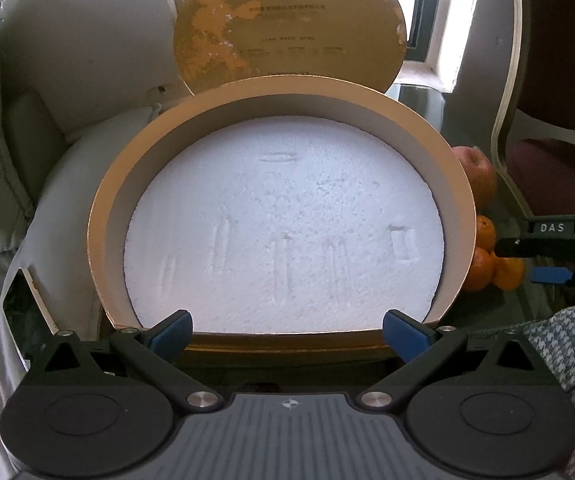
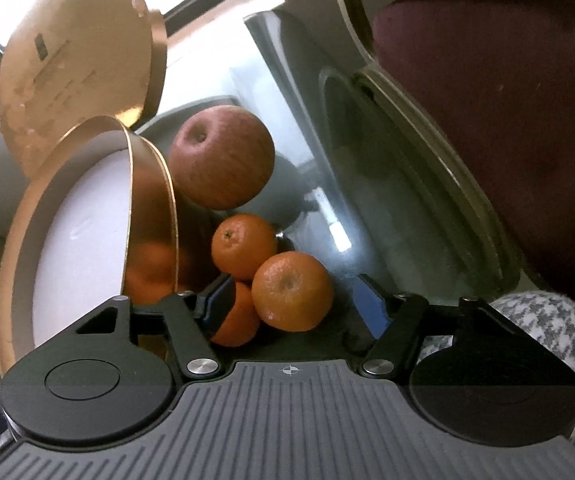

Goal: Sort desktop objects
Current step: 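Close the right gripper on the nearest mandarin and lift it, then carry the mandarin into the gold box and open the right gripper, then return the right gripper to the remaining mandarins beside the box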

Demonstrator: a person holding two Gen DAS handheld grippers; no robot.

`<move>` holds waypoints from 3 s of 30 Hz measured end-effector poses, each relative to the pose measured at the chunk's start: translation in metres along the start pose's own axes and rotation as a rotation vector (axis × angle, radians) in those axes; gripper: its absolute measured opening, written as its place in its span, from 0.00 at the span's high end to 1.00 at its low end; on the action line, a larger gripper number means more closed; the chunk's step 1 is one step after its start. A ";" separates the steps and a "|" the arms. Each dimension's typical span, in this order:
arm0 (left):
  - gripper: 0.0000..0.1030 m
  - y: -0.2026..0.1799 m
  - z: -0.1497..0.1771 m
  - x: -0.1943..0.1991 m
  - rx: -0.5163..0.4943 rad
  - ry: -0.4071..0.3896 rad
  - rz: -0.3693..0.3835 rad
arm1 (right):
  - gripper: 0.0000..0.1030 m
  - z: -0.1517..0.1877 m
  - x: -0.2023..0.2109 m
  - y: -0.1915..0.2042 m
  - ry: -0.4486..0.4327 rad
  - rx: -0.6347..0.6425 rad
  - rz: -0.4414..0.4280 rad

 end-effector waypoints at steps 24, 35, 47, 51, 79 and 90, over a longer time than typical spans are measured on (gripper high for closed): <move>0.01 0.020 0.003 0.011 0.050 -0.017 0.002 | 0.53 0.002 0.006 -0.007 -0.017 -0.010 0.047; 0.01 0.064 -0.004 0.019 0.171 -0.058 -0.006 | 0.53 -0.030 0.062 0.054 -0.173 0.149 0.020; 0.01 0.102 -0.002 0.018 0.254 -0.056 -0.022 | 0.53 0.003 0.015 0.175 0.037 0.526 -0.072; 0.01 0.103 -0.002 0.018 0.254 -0.055 -0.019 | 0.53 0.016 -0.002 0.191 0.074 0.596 -0.034; 0.01 0.084 0.011 0.028 0.150 -0.048 -0.056 | 0.41 0.009 0.022 0.194 0.043 0.606 -0.081; 0.01 0.018 0.007 0.041 -0.025 -0.056 0.064 | 0.41 0.002 0.084 0.093 -0.070 0.361 -0.045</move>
Point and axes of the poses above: each gripper's, at about its wrist camera, not at the fingertips, and x roughly against the way its jaws point, y to its left, z to its underside, the point moved 8 cm from there along -x, roughly the way its jaws point, and after that the axes turned 15 degrees about x, right-handed, at the moved point
